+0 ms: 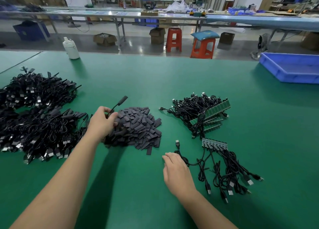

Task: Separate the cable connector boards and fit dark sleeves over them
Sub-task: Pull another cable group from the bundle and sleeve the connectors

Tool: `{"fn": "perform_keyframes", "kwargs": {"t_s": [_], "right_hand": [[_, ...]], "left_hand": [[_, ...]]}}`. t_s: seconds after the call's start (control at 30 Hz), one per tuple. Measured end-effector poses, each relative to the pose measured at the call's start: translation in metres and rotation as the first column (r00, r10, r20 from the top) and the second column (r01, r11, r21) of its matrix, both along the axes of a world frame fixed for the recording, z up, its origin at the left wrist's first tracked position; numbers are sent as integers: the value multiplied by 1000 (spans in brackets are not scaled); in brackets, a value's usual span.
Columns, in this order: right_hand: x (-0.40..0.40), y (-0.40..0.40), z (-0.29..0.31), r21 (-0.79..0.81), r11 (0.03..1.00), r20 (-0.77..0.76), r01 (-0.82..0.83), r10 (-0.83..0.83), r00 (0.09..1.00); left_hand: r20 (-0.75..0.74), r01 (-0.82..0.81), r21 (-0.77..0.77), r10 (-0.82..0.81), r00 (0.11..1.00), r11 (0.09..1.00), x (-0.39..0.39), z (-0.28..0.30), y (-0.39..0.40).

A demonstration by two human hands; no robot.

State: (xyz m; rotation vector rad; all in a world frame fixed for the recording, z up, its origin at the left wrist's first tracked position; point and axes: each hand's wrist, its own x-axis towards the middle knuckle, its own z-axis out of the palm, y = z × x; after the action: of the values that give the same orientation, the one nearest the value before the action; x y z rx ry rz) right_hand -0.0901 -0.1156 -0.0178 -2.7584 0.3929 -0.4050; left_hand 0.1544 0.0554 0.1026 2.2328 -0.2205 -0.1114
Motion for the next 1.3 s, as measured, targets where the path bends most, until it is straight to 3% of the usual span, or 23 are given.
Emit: {"fn": "perform_keyframes", "kwargs": {"t_s": [0.07, 0.2, 0.37, 0.47, 0.53, 0.6, 0.73, 0.8, 0.87, 0.93, 1.03, 1.1, 1.17, 1.23, 1.3], "right_hand": [[0, 0, -1, -4, 1000, -4, 0, 0, 1000], [1, 1, 0, -16, 1000, 5, 13, -13, 1000], [2, 0, -2, -47, 999, 12, 15, -14, 1000], [2, 0, -2, -64, 998, 38, 17, -14, 999], [2, 0, -2, -76, 997, 50, 21, -17, 999], [1, 0, -3, -102, 994, 54, 24, -19, 998], [0, 1, -2, -153, 987, 99, 39, -24, 995], [-1, 2, 2, -156, 985, 118, 78, -60, 991], [-2, 1, 10, -94, 984, 143, 154, -139, 980], [-4, -9, 23, 22, 965, 183, 260, -260, 948], [-5, -53, 50, 107, 900, 235, 423, -437, 868], [-7, -96, 65, 32, 857, 143, 514, -513, 847], [-8, -132, 72, -74, 852, -136, 518, -523, 841], [-8, -157, 73, -43, 896, -383, 441, -423, 821], [-6, -168, 72, 0, 936, -514, 352, -302, 803]], "left_hand": [[4, -15, 47, 15, 1000, 999, 12, 5, 19], [211, -207, 354, 138, 968, 912, 45, 0, 66], [68, -134, 701, 122, 990, 701, 66, -23, 107], [88, -99, 816, 48, 995, 569, 60, -32, 110], [130, -132, 838, 40, 991, 529, 53, -35, 104], [205, -189, 808, 34, 978, 558, 44, -33, 94], [498, -259, 574, -80, 863, 777, 19, -19, 58], [554, -148, 463, -155, 818, 874, -4, -10, 26], [501, 75, 398, -285, 817, 914, -38, -6, -11], [424, 318, 403, -482, 766, 859, -76, -12, -45], [277, 576, 465, -728, 627, 672, -129, -33, -86], [217, 659, 480, -806, 550, 579, -156, -47, -106], [200, 689, 506, -848, 492, 519, -175, -59, -120], [177, 679, 573, -878, 445, 460, -187, -68, -129], [163, 638, 638, -885, 436, 432, -191, -74, -134]]}}
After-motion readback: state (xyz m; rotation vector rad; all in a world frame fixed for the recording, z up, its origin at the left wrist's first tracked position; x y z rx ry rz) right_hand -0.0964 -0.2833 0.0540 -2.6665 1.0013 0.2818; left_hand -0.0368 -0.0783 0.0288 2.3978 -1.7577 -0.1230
